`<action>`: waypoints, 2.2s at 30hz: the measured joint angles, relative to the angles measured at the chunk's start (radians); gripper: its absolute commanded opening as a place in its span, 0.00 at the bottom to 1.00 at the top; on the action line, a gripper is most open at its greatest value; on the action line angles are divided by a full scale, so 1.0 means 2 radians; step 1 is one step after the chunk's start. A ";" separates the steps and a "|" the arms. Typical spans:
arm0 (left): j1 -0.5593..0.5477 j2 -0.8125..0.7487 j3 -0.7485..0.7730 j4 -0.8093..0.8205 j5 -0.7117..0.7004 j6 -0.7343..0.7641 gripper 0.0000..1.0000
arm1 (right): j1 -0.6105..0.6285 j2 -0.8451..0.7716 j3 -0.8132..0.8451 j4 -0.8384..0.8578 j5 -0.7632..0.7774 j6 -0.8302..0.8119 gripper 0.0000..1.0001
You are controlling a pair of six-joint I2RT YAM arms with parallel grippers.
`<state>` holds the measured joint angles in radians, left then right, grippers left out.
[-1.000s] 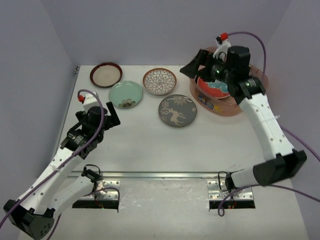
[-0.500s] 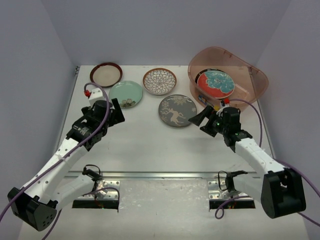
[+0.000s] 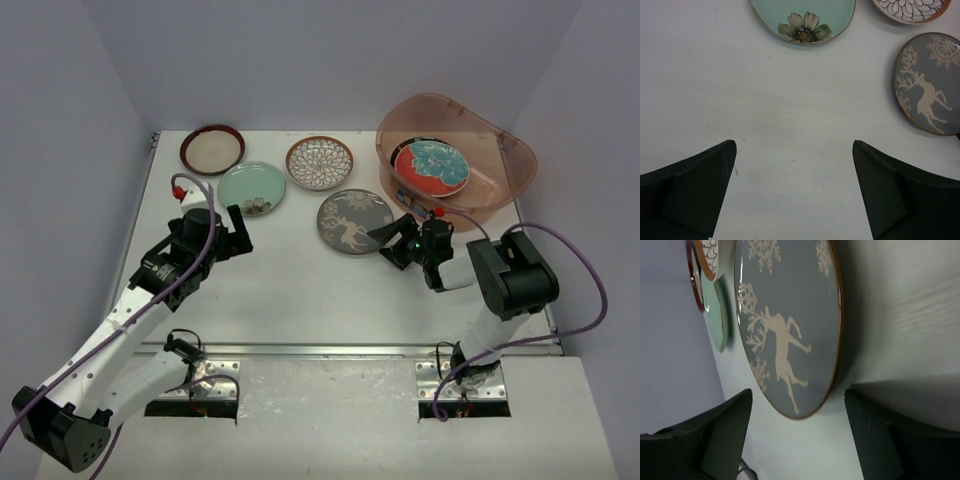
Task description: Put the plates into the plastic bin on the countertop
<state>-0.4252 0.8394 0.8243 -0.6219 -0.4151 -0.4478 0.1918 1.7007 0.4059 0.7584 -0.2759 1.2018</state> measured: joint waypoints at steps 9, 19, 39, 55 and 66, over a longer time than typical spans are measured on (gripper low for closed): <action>-0.001 -0.018 -0.004 0.006 0.016 0.004 1.00 | 0.028 0.083 0.027 0.048 0.063 0.086 0.08; -0.001 -0.030 -0.004 0.014 0.023 0.011 1.00 | 0.042 0.083 0.000 0.086 0.066 0.127 0.00; -0.001 -0.059 -0.004 0.014 0.022 0.011 1.00 | -0.049 -0.230 0.063 -0.147 -0.066 0.145 0.00; -0.007 -0.076 -0.004 0.014 0.021 0.011 1.00 | -0.203 -0.001 0.404 -0.428 0.057 0.070 0.00; -0.010 -0.078 -0.004 0.014 0.017 0.010 1.00 | -0.195 0.131 0.567 -0.579 0.109 0.008 0.00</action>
<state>-0.4458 0.6842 0.8162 -0.5945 -0.3815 -0.4268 -0.1974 1.9623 1.5402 -0.3986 -0.0580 1.2169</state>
